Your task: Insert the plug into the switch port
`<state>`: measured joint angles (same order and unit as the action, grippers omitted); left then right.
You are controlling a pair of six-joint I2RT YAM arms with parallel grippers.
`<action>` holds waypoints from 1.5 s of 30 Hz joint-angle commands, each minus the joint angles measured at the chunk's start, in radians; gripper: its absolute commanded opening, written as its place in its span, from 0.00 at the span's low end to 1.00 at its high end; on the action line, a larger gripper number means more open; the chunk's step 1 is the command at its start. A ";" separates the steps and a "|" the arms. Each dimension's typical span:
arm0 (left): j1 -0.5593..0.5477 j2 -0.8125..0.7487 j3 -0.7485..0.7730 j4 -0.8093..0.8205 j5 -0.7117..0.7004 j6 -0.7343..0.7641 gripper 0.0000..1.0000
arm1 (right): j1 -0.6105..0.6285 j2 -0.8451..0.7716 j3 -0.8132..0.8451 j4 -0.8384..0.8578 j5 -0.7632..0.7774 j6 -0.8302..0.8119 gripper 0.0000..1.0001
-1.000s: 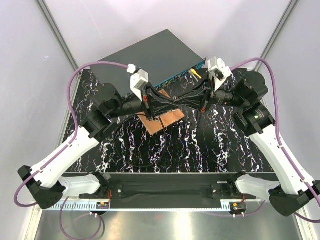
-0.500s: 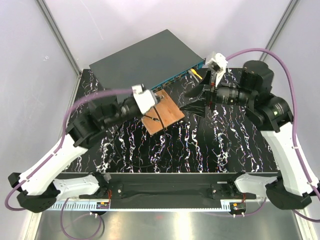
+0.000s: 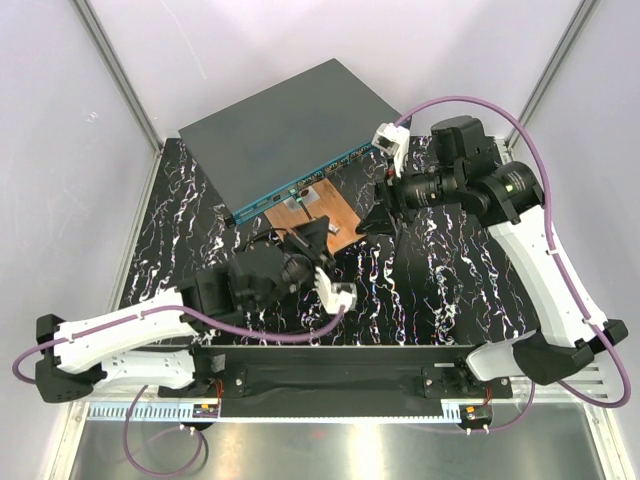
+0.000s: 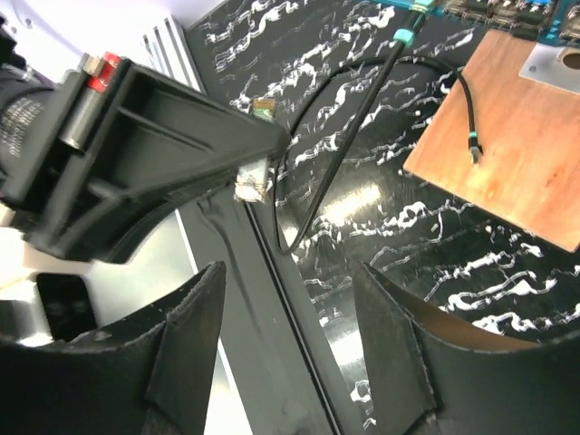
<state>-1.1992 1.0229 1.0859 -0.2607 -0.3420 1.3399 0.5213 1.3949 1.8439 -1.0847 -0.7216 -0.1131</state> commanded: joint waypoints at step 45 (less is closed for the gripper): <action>-0.137 0.010 0.009 0.092 -0.207 0.147 0.54 | 0.270 -0.043 0.002 0.032 0.398 -0.217 0.00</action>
<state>-1.3468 1.0801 1.0481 -0.1337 -0.5388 1.5703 0.7952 1.4128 1.8572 -1.0889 -0.3447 -0.2943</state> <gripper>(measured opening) 0.516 0.077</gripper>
